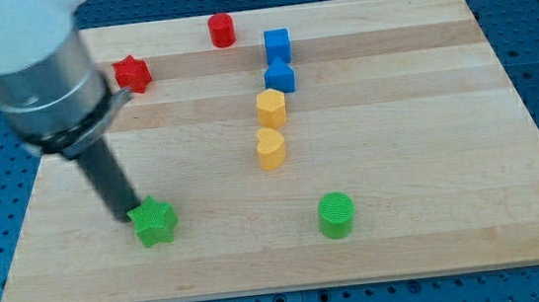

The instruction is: Move the green star towards the right and down a bit

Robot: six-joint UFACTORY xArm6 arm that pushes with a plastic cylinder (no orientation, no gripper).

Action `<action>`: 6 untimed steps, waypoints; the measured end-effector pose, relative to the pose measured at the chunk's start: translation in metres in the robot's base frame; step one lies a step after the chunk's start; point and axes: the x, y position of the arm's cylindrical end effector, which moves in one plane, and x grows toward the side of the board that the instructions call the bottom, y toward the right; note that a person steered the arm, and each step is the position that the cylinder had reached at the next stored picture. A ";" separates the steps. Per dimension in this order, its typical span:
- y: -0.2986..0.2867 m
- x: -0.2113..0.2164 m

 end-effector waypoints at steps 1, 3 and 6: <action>0.007 0.018; 0.039 -0.011; 0.114 -0.009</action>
